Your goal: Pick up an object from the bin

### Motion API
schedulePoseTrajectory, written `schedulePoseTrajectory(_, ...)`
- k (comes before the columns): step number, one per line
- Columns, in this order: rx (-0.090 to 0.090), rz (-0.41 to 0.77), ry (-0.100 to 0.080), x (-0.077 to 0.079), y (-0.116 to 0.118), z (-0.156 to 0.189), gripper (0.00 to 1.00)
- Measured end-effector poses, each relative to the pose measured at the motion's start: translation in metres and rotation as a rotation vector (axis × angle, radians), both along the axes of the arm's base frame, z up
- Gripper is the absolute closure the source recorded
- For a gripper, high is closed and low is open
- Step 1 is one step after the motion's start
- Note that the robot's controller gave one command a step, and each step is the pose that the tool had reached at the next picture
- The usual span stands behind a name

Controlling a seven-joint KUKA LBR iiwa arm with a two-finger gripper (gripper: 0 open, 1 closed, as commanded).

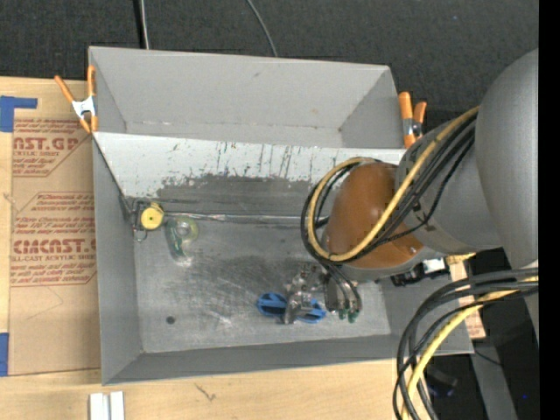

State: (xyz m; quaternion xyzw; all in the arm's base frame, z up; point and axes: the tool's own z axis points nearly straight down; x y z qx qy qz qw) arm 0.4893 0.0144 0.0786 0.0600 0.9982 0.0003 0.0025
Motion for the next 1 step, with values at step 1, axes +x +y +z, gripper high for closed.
schedulePoseTrajectory(1, 0.0, -0.013, -0.004, 0.0151, -0.0121, 0.1484, 1.0)
